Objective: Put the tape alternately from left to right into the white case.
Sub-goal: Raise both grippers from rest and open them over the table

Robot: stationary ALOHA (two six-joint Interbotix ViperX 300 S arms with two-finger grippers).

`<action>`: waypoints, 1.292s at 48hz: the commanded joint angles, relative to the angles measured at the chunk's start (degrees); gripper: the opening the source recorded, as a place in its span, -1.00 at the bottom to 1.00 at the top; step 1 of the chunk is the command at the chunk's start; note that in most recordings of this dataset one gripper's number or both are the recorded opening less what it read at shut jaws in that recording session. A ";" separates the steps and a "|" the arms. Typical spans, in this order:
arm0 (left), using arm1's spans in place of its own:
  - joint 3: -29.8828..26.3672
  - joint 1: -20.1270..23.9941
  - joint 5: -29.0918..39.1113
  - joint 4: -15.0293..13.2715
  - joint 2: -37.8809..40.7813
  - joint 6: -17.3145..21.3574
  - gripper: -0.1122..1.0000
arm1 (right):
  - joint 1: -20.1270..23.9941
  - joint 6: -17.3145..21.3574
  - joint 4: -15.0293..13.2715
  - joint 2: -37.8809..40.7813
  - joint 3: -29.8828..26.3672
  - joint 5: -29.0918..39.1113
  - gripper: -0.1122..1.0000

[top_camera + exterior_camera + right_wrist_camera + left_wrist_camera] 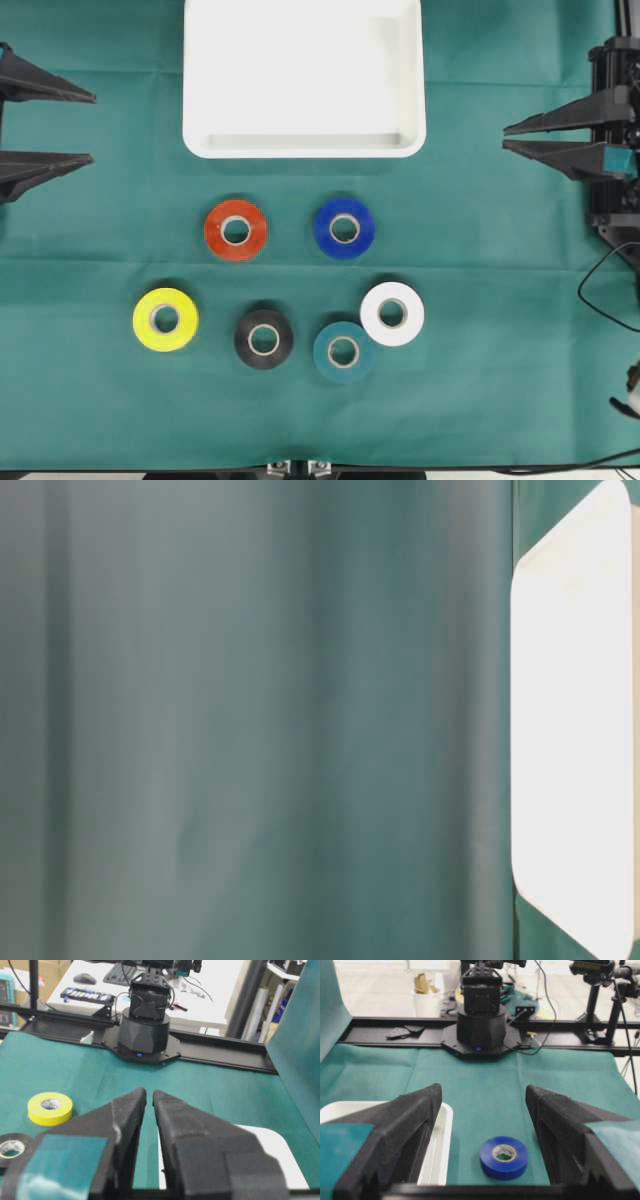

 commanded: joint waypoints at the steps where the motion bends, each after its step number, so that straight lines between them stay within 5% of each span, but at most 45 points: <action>1: -1.05 -1.23 -0.35 -1.58 0.53 -0.97 -0.36 | 0.53 0.70 0.00 0.26 -0.44 -0.62 -0.36; 10: -1.14 -3.60 -0.35 -1.58 0.53 -1.58 -0.84 | 0.53 0.62 0.00 -0.35 0.09 -0.62 -0.82; 17: -0.88 -4.04 -0.35 -1.58 0.26 -1.67 -0.99 | 0.35 0.62 0.00 -1.49 0.18 -0.35 -0.84; 35: 0.26 -4.04 0.44 -1.58 0.62 -1.58 -0.96 | -0.44 0.70 0.00 -0.09 0.18 -0.35 -0.84; 44: 0.44 -4.04 2.90 -1.58 0.70 -1.58 -0.53 | -1.14 0.79 0.00 0.79 0.26 -0.53 -0.83; 50: 0.44 -3.96 2.99 -1.58 0.62 -1.49 -0.03 | -2.20 0.79 0.09 0.88 0.53 -0.35 -0.48; 60: 0.62 -4.04 3.69 -1.58 0.70 -1.49 -0.07 | -2.90 0.79 0.00 2.11 0.62 -0.35 0.60; 62: 0.62 -4.04 3.96 -1.58 0.70 -1.49 -0.06 | -2.81 0.79 0.00 2.55 0.62 -0.35 0.68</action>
